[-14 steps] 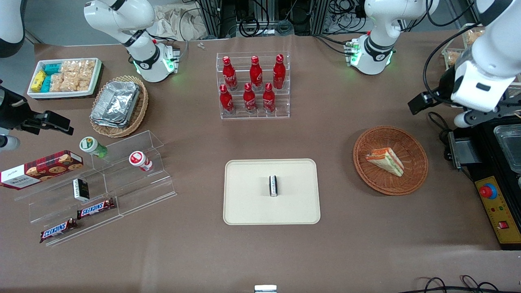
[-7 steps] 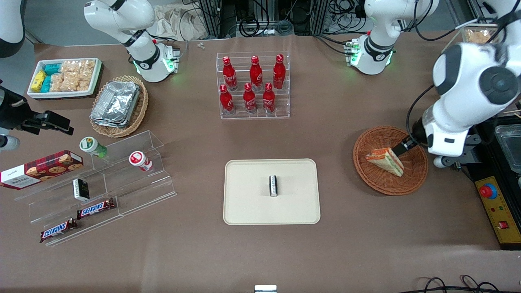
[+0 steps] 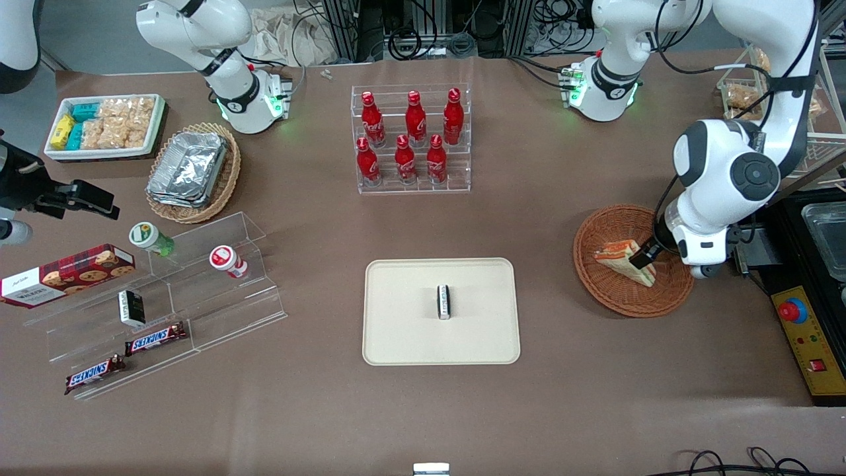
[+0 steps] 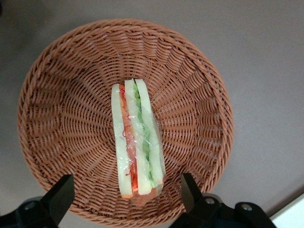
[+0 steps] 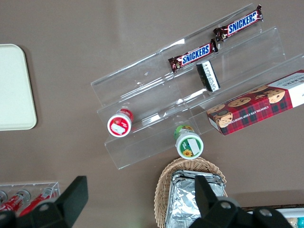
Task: Place sandwich from basket to tray
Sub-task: 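Close the left gripper on the sandwich's wrapped edge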
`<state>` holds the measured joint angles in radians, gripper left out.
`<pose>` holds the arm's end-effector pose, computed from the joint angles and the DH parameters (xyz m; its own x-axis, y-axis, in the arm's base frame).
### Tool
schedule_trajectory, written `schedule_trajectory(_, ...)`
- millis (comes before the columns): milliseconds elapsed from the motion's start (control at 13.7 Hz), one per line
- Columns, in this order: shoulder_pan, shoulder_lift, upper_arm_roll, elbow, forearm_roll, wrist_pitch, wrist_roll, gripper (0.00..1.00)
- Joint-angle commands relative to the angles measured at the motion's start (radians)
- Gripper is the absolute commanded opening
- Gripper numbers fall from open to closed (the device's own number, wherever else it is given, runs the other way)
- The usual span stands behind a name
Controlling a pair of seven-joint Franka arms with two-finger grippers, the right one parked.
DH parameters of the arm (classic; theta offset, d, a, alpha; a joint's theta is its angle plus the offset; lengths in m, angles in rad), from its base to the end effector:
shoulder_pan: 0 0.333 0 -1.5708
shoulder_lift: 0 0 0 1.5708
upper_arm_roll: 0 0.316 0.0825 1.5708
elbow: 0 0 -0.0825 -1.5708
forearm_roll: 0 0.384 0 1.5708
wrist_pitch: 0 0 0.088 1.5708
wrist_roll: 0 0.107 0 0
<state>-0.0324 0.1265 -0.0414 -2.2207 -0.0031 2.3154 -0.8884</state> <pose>0.5366 -0.0396 0.3162 0.6840 0.7290 -0.0258 0.7288 -0.6845 -0.0199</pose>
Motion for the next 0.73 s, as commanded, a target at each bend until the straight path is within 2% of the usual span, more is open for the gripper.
schedule_trajectory(0, -0.001, 0.043, -0.002, -0.008, -0.003, 0.062, -0.044, 1.00)
schedule_trajectory(365, -0.003, 0.143, -0.002, -0.007, 0.000, 0.094, -0.053, 1.00)
schedule_trajectory(438, -0.004, 0.153, -0.002, -0.007, 0.000, 0.113, -0.053, 0.92)
schedule_trajectory(510, -0.004, 0.151, -0.002, -0.007, 0.000, 0.113, -0.053, 0.50)
schedule_trajectory(583, -0.004, 0.147, -0.003, -0.007, 0.000, 0.113, -0.052, 0.01)
schedule_trajectory(656, -0.004, 0.145, -0.003, -0.001, 0.002, 0.111, -0.049, 0.00)
